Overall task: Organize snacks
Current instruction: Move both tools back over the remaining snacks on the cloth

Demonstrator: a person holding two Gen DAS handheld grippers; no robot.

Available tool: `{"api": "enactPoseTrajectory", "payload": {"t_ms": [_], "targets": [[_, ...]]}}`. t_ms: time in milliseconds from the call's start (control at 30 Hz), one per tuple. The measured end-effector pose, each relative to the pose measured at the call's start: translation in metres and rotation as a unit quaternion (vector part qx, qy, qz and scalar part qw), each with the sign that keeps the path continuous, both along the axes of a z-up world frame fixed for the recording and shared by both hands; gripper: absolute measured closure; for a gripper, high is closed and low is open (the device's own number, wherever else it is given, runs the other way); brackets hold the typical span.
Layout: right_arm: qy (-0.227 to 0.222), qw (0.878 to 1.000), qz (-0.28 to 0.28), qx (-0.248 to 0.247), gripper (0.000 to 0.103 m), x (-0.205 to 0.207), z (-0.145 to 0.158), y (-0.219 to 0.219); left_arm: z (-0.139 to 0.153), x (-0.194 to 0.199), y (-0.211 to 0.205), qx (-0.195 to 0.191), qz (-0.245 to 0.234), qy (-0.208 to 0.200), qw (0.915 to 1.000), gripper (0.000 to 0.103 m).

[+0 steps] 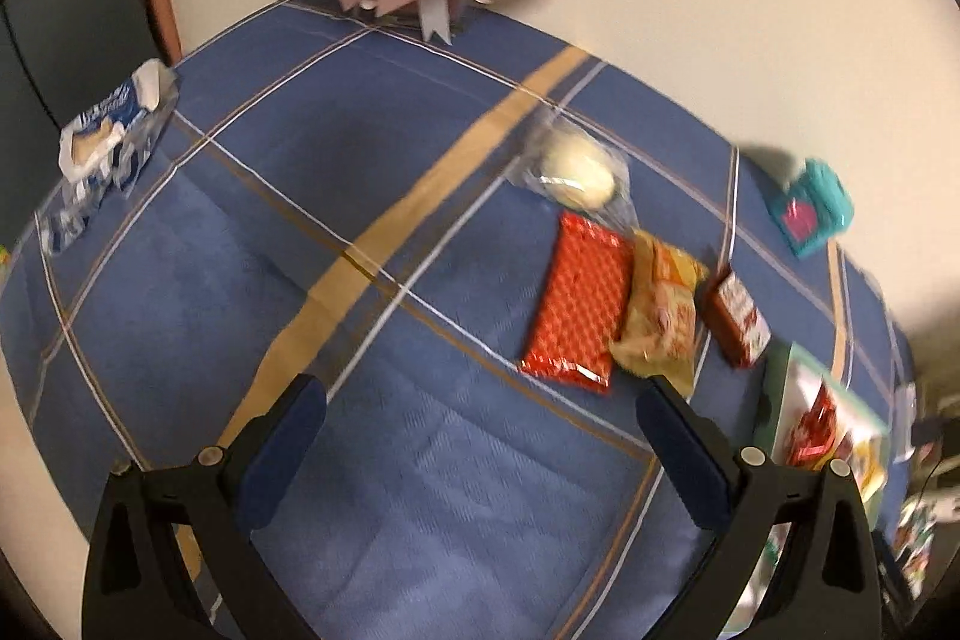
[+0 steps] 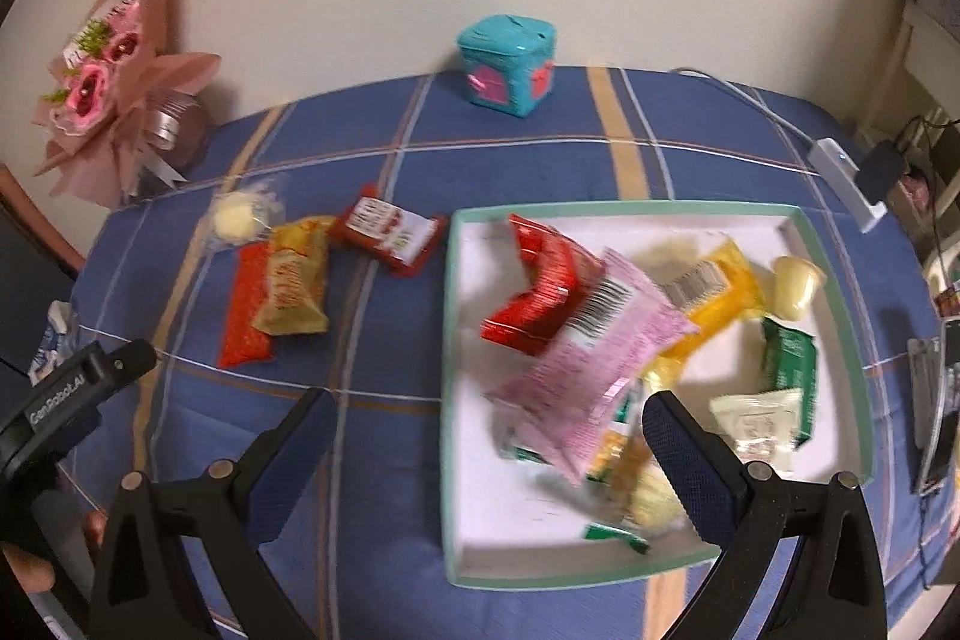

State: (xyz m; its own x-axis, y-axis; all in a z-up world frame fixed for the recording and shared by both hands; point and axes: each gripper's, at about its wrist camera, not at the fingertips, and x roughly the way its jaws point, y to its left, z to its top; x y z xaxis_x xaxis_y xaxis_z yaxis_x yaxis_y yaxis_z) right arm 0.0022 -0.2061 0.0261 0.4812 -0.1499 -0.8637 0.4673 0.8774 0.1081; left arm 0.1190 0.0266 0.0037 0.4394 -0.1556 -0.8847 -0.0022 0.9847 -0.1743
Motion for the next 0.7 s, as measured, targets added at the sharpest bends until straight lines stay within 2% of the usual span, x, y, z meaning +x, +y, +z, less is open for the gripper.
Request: {"api": "enactPoseTrajectory", "payload": {"t_ms": [200, 400, 533, 700], "targets": [[-0.006, 0.999, 0.0, 0.038, 0.0, 0.011, -0.011, 0.004, 0.0, 0.011, 0.003, -0.01, -0.008, -0.013, 0.9998, 0.0], [-0.001, 0.999, 0.005, 0.042, 0.0, 0.022, -0.019, 0.004, -0.003, 0.018, -0.009, -0.039, -0.04, -0.015, 0.9983, 0.0], [-0.011, 0.999, 0.01, 0.036, 0.0, 0.029, -0.017, 0.004, 0.0, 0.024, -0.021, -0.019, -0.053, -0.027, 0.998, 0.0], [-0.02, 0.999, 0.007, 0.036, 0.0, 0.04, -0.015, 0.0, 0.0, 0.034, -0.031, 0.002, -0.047, -0.03, 0.9984, 0.0]]}}
